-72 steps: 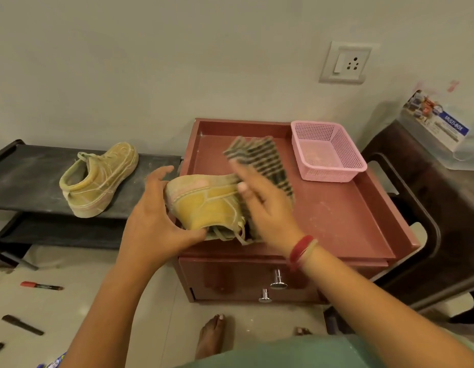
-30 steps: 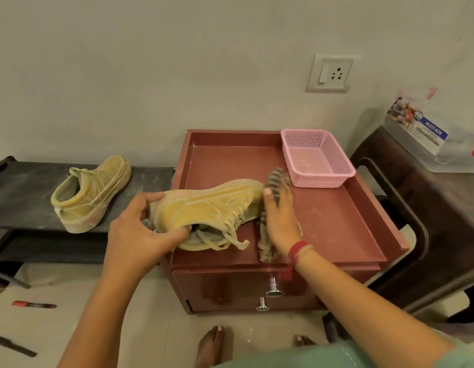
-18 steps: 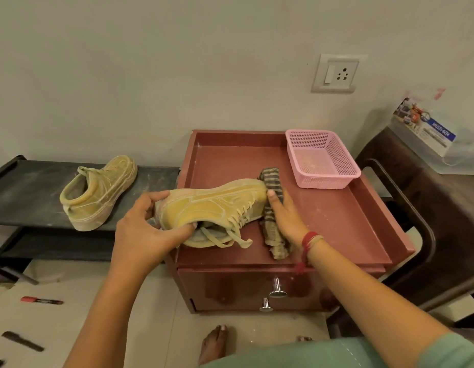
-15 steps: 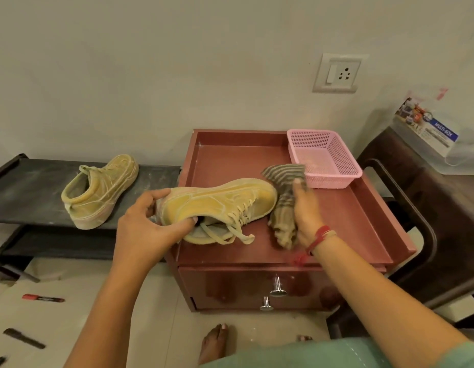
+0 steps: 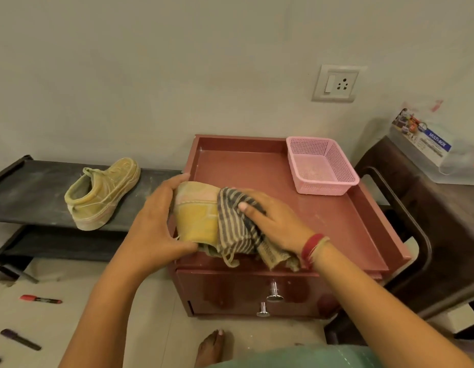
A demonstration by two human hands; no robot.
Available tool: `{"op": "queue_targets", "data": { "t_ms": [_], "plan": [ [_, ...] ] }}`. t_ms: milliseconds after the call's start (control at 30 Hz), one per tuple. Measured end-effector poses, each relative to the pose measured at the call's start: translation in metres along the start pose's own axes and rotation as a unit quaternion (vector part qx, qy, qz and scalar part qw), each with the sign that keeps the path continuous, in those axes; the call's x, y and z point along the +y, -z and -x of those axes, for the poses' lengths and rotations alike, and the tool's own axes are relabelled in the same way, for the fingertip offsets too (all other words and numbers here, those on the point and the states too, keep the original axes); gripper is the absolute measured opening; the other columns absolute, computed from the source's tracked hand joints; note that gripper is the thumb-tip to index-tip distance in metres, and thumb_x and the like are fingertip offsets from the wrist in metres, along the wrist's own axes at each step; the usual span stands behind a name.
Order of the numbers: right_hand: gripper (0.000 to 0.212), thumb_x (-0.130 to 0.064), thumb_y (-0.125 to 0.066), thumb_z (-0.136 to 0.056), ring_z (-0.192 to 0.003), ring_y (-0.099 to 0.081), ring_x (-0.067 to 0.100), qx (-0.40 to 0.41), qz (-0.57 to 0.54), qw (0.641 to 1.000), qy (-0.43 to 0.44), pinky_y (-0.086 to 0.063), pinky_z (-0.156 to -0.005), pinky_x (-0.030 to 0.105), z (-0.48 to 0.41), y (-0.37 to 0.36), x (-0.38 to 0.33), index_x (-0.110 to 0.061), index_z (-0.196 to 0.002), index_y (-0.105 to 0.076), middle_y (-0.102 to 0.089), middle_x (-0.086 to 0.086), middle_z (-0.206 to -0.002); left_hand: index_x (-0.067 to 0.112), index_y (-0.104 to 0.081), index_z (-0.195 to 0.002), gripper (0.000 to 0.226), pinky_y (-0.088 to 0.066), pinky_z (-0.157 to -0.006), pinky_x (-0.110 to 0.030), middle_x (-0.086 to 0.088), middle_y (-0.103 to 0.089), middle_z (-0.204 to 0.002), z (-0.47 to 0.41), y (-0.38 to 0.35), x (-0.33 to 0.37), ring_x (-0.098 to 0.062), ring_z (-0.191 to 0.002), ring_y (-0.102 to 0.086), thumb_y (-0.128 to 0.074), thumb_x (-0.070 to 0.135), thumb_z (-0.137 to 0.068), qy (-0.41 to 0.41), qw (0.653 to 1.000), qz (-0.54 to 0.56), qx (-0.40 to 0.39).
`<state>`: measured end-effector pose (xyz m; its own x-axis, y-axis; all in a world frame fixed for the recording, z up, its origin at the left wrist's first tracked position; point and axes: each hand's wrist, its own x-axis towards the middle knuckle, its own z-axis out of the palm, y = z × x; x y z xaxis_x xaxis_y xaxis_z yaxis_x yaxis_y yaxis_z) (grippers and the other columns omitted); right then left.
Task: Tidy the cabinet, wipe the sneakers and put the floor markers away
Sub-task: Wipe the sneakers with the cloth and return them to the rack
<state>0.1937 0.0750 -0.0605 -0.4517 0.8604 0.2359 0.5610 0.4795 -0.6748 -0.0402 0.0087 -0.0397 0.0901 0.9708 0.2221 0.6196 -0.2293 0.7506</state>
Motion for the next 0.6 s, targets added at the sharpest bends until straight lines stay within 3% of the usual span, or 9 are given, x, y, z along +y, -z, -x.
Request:
{"op": "queue_targets", "data": {
  "t_ms": [67, 133, 233, 333, 400, 467, 500, 600],
  "plan": [
    [0.06, -0.061, -0.028, -0.088, -0.12, -0.049, 0.009, 0.001, 0.011, 1.0, -0.008, -0.039, -0.103, 0.039, 0.001, -0.007, 0.002, -0.026, -0.132, -0.048, -0.053, -0.008, -0.132, 0.048, -0.018, -0.144, 0.113, -0.039, -0.097, -0.021, 0.027, -0.034, -0.14, 0.0, 0.002, -0.005, 0.005, -0.125, -0.036, -0.08, 0.02, -0.054, -0.004, 0.999, -0.031, -0.014],
    [0.054, -0.056, -0.03, -0.091, -0.119, -0.05, 0.008, 0.023, 0.026, 0.999, -0.003, -0.041, -0.101, 0.037, 0.005, -0.014, 0.0, -0.027, -0.132, -0.048, -0.053, -0.009, -0.132, 0.042, -0.013, -0.149, 0.12, -0.043, -0.088, -0.012, 0.02, -0.031, -0.143, 0.002, 0.002, -0.011, 0.007, -0.12, -0.035, -0.083, 0.01, -0.057, 0.033, 0.998, -0.061, -0.013],
    [0.05, -0.055, -0.026, -0.092, -0.118, -0.049, 0.005, 0.067, 0.055, 0.996, 0.015, -0.042, -0.094, 0.025, 0.011, -0.031, -0.003, -0.033, -0.133, -0.044, -0.05, -0.013, -0.133, 0.036, -0.022, -0.148, 0.107, -0.055, -0.079, -0.032, 0.001, -0.047, -0.135, 0.005, 0.001, -0.017, -0.014, -0.101, -0.056, -0.079, 0.006, -0.062, 0.146, 0.987, -0.065, 0.009],
    [0.047, -0.052, -0.027, -0.094, -0.119, -0.047, 0.001, 0.115, 0.056, 0.992, 0.019, -0.04, -0.09, 0.019, 0.016, -0.041, -0.005, -0.034, -0.135, -0.043, -0.048, -0.014, -0.135, 0.03, -0.042, -0.136, 0.076, -0.059, -0.068, -0.032, 0.001, -0.061, -0.106, 0.003, -0.002, -0.013, -0.015, -0.083, -0.065, -0.07, -0.002, -0.073, 0.223, 0.974, 0.043, 0.0],
    [0.046, -0.049, -0.029, -0.095, -0.117, -0.048, 0.0, 0.137, 0.064, 0.988, 0.026, -0.041, -0.087, 0.017, 0.019, -0.043, -0.005, -0.031, -0.135, -0.044, -0.048, -0.014, -0.134, 0.029, -0.045, -0.13, 0.063, -0.059, -0.068, -0.031, -0.003, -0.065, -0.105, 0.0, 0.001, -0.007, -0.02, -0.084, -0.069, -0.066, -0.003, -0.08, 0.272, 0.947, 0.168, -0.022],
    [0.047, -0.05, -0.029, -0.095, -0.117, -0.047, -0.001, 0.133, 0.077, 0.987, 0.039, -0.044, -0.084, 0.017, 0.024, -0.046, -0.006, -0.03, -0.136, -0.043, -0.046, -0.014, -0.135, 0.025, -0.049, -0.122, 0.055, -0.059, -0.072, -0.036, -0.008, -0.068, -0.106, -0.001, 0.007, -0.001, -0.025, -0.088, -0.07, -0.074, 0.014, -0.074, 0.308, 0.906, 0.286, -0.051],
    [0.048, -0.05, -0.029, -0.096, -0.118, -0.046, -0.001, 0.125, 0.081, 0.988, 0.049, -0.045, -0.084, 0.016, 0.027, -0.048, -0.006, -0.03, -0.138, -0.041, -0.044, -0.014, -0.137, 0.023, -0.052, -0.12, 0.064, -0.058, -0.074, -0.039, -0.008, -0.068, -0.108, -0.001, 0.007, 0.001, -0.027, -0.091, -0.069, -0.08, 0.028, -0.064, 0.319, 0.89, 0.321, -0.053],
    [0.05, -0.049, -0.028, -0.096, -0.125, -0.037, -0.004, 0.084, 0.084, 0.99, 0.075, -0.034, -0.093, 0.007, 0.035, -0.049, -0.004, -0.029, -0.142, -0.035, -0.038, -0.012, -0.143, 0.027, -0.052, -0.118, 0.071, -0.057, -0.077, -0.043, -0.002, -0.062, -0.109, -0.007, -0.006, 0.009, -0.025, -0.097, -0.065, -0.072, 0.064, -0.06, 0.348, 0.874, 0.339, 0.032]
  ]
}}
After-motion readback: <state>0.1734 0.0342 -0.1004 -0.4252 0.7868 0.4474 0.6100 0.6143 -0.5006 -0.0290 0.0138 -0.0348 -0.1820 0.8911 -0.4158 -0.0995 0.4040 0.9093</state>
